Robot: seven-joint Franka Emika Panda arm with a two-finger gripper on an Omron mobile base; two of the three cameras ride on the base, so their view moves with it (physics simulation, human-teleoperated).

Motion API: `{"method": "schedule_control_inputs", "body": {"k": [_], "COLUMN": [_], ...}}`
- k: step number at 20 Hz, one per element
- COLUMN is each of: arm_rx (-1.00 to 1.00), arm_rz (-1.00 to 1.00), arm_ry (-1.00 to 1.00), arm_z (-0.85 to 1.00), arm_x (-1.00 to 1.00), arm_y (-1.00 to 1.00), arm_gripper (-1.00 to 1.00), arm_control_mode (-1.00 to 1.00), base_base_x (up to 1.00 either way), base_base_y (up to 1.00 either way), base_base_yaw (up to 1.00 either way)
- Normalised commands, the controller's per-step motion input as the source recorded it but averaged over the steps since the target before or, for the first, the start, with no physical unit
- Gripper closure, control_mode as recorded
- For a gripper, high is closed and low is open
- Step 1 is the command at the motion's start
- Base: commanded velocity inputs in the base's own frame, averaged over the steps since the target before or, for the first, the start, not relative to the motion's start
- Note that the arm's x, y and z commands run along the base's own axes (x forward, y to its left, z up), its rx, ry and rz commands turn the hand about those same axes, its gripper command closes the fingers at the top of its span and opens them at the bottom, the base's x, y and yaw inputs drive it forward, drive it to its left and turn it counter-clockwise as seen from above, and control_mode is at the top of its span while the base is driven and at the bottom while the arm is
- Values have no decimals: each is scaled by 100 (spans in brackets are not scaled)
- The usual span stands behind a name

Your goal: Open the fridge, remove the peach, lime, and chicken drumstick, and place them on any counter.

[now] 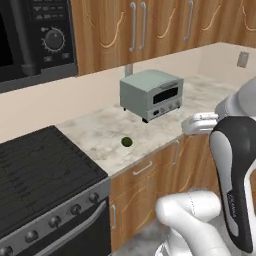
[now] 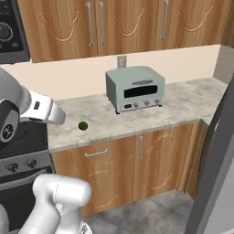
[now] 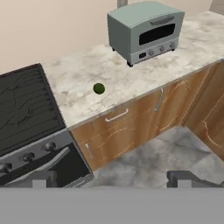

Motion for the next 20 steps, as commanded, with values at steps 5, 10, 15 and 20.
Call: {"method": "schedule_control_inputs", "body": {"k": [5, 10, 15, 20], "arm_rx": [0, 0, 0, 0], "arm_rz": [0, 0, 0, 0], "arm_ry": [0, 0, 0, 0], "arm_z": [0, 0, 0, 0], "arm_x": [0, 0, 0, 0], "arm_y": [0, 0, 0, 0], "arm_gripper": [-100, -100, -100, -100], "arm_control_mode": [100, 100, 100, 100], "base_base_x": [-82, -75, -53, -26], "base_base_y": [-51, -19, -35, -45], "base_base_yaw": [-54, -69, -70, -71]}}
